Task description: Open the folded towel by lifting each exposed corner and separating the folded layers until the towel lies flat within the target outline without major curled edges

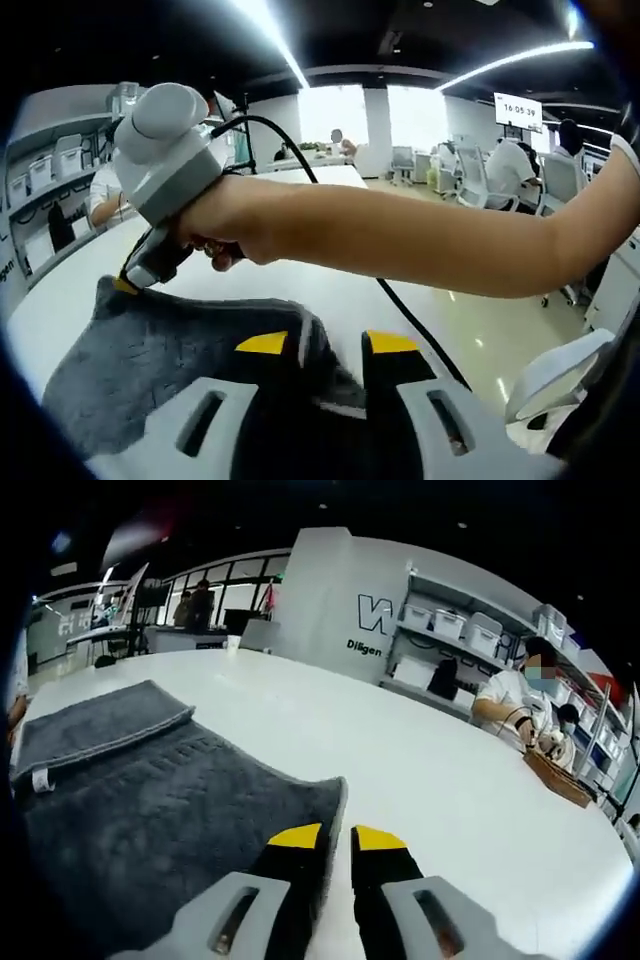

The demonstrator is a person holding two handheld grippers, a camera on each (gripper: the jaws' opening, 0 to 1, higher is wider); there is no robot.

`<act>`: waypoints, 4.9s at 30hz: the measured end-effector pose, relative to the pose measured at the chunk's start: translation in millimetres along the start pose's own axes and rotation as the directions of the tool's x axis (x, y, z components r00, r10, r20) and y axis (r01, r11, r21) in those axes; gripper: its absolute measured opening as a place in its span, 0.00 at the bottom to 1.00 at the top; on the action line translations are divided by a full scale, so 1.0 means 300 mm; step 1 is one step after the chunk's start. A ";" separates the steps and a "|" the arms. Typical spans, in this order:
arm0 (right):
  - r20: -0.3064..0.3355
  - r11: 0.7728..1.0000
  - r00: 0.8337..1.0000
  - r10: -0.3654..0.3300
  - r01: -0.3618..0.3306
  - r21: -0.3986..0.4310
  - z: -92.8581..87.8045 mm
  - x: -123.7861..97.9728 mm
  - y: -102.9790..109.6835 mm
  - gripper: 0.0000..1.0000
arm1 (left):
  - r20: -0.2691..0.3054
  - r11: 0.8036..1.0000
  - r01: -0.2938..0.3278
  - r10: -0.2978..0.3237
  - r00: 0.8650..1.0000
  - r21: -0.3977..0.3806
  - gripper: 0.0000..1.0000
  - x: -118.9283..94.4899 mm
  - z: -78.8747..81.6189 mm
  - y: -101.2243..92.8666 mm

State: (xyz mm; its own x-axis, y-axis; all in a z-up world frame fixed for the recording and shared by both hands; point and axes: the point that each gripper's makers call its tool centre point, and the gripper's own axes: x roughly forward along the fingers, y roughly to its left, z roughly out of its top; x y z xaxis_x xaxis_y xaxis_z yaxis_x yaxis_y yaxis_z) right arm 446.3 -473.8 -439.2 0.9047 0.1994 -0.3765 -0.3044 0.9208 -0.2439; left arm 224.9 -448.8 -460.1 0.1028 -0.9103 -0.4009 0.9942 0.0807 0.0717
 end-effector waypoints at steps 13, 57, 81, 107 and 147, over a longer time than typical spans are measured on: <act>0.043 1.000 0.999 -0.018 0.019 -0.008 0.069 -0.055 -0.017 0.01 | 0.125 0.999 -0.039 0.035 0.992 0.027 0.21 -0.078 0.095 0.014; -0.019 0.999 1.000 0.021 -0.020 0.042 -0.032 0.085 -0.028 0.00 | 0.101 0.990 -0.082 0.071 0.992 0.113 0.02 -0.013 0.037 0.011; 0.050 0.999 0.999 -0.003 0.001 0.034 0.103 -0.034 0.075 0.19 | 0.172 0.956 -0.292 0.282 0.944 0.036 0.34 -0.273 0.028 0.137; 0.095 0.998 0.994 0.060 -0.063 0.029 0.186 -0.032 0.214 0.37 | 0.104 0.896 -0.435 0.443 0.891 -0.089 0.76 -0.475 -0.071 0.224; 0.111 0.971 0.966 0.233 -0.237 0.029 0.257 0.092 0.510 0.45 | -0.021 0.856 -0.488 0.492 0.870 -0.172 0.62 -0.689 -0.292 0.220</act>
State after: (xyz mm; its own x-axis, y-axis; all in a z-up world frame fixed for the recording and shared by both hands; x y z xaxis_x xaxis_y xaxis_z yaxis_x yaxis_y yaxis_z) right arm 447.7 -301.6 -417.8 0.8365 0.4441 -0.3209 -0.5014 0.8566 -0.1215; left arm 272.2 -219.8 -452.5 0.5792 -0.7441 -0.3330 0.8064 0.5829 0.1000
